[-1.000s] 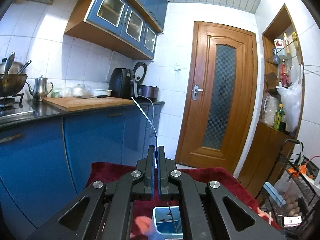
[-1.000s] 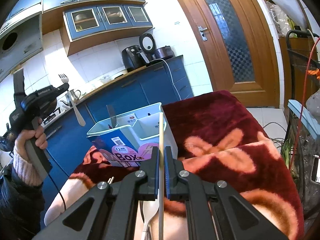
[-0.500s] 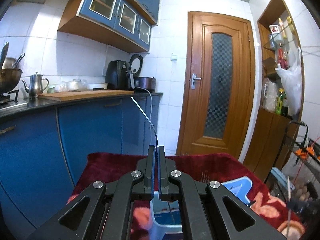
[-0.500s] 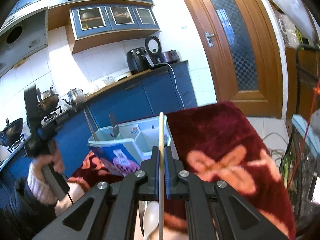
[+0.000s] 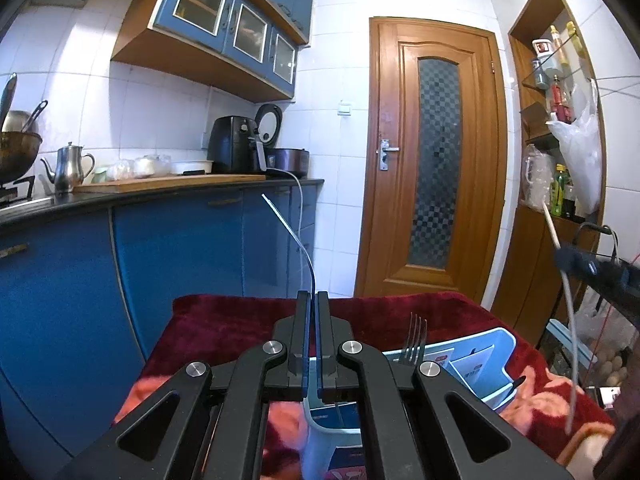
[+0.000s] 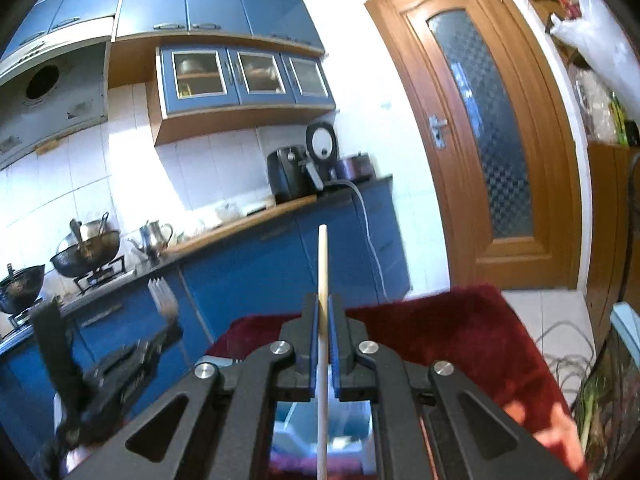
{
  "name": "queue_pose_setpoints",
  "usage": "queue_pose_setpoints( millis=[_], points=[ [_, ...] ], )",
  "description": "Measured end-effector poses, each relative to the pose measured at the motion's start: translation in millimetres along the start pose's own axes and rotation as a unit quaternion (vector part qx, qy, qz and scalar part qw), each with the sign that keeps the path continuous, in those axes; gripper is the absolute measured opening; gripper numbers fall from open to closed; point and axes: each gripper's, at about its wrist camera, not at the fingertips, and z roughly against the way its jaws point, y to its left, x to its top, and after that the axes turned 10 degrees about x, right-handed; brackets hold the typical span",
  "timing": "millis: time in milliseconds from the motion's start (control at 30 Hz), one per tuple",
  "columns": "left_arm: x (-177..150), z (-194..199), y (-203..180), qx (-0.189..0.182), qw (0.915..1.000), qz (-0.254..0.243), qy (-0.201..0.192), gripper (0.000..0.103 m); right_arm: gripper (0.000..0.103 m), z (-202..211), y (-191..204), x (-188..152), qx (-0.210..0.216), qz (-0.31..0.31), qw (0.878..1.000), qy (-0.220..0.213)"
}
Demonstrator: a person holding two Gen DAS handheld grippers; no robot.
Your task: Organize utensils
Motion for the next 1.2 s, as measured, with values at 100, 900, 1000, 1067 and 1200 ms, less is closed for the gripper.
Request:
queue_pose_setpoints(
  millis=[100,900,1000,1067,1200],
  points=[
    [-3,-2,1,-0.003,1.0000,0.004,0.004,0.001,0.006,-12,1,3,-0.030,0.016,0.999,-0.033],
    [-20,-17,-6,-0.013,0.9992,-0.002,0.038,0.008,0.012,-50,-9,-33,-0.068,0.051,0.996,-0.001],
    [-21,-16,-6,-0.015,0.9991,0.001,0.040,0.017,0.021,-47,-12,-31,-0.061,0.033,0.998,0.006],
    [-20,-15,-6,-0.015,0.9992,0.001,0.037,0.020,0.022,-43,-13,-30,-0.058,0.023,0.998,0.008],
    [-17,-10,-6,-0.020,0.9990,0.002,0.041,0.026,0.023,-33,-10,-25,-0.050,0.018,0.999,0.009]
  ],
)
